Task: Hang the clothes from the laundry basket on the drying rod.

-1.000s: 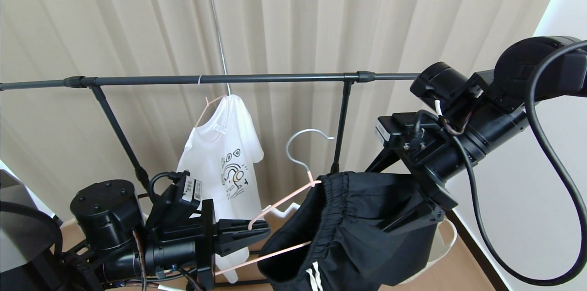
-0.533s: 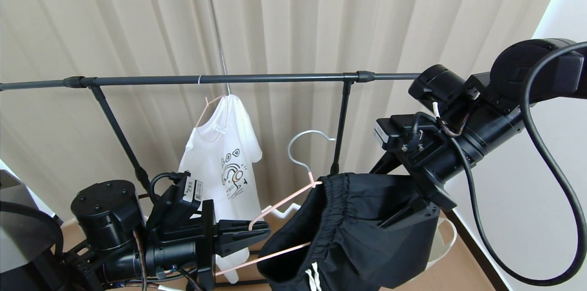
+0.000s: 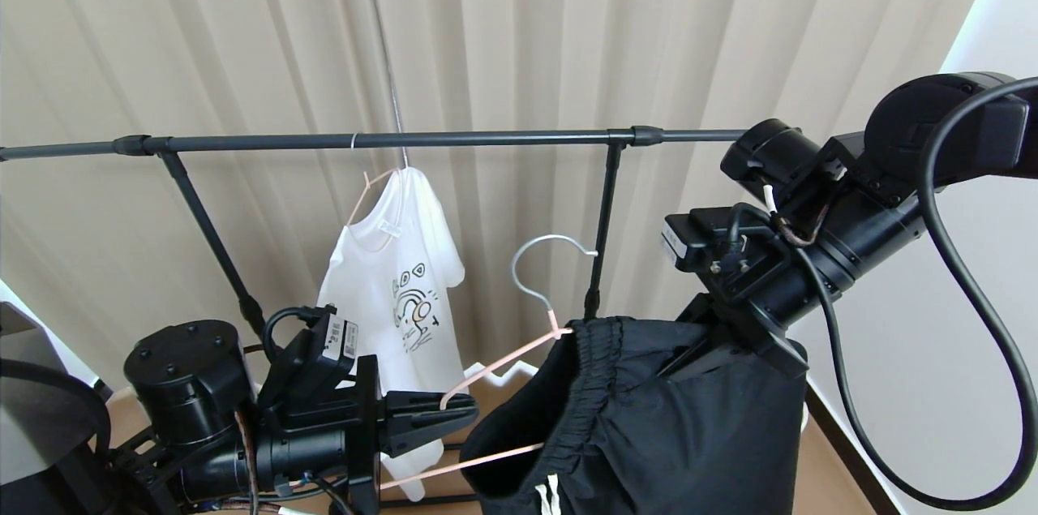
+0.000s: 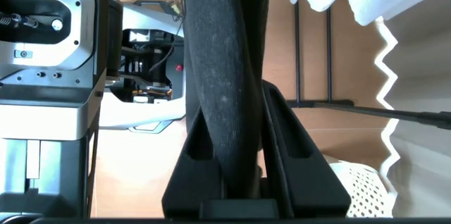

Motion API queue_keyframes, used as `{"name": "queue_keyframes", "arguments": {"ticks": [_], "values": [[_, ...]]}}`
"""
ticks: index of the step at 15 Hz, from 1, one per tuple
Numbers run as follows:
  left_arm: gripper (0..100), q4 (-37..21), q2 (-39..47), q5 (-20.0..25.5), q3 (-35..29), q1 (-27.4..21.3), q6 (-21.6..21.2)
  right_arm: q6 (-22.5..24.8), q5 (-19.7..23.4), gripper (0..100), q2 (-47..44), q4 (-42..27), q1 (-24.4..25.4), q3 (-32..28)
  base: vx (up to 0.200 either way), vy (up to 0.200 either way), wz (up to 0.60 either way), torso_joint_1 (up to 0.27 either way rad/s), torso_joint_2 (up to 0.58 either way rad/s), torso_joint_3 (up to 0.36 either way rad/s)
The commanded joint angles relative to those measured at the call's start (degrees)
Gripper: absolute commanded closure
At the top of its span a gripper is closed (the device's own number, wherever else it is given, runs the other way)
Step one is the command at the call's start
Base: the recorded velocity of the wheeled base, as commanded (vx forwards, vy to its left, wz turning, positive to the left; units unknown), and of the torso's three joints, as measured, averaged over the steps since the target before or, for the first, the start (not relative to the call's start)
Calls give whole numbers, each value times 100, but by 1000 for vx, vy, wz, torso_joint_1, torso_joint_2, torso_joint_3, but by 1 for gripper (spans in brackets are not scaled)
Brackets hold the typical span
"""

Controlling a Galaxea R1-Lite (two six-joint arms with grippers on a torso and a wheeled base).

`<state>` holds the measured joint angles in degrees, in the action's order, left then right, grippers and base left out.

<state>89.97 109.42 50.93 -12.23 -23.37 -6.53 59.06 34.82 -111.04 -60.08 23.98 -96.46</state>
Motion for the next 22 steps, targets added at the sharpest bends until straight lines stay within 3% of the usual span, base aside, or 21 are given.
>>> {"name": "queue_keyframes", "arguments": {"ticks": [1,15,16,22], "values": [[100,3,9,-4,10,8,-6,0,-1,100,13,-13,2,5,0,0,0,0,0,0],[100,3,9,4,98,8,-164,0,8,100,188,-4,-7,75,0,0,0,0,0,0],[0,3,9,4,115,8,-199,0,8,100,197,-13,-7,75,0,0,0,0,0,0],[0,3,-35,4,221,148,-199,0,8,100,303,-4,-16,163,0,0,0,0,0,0]]}}
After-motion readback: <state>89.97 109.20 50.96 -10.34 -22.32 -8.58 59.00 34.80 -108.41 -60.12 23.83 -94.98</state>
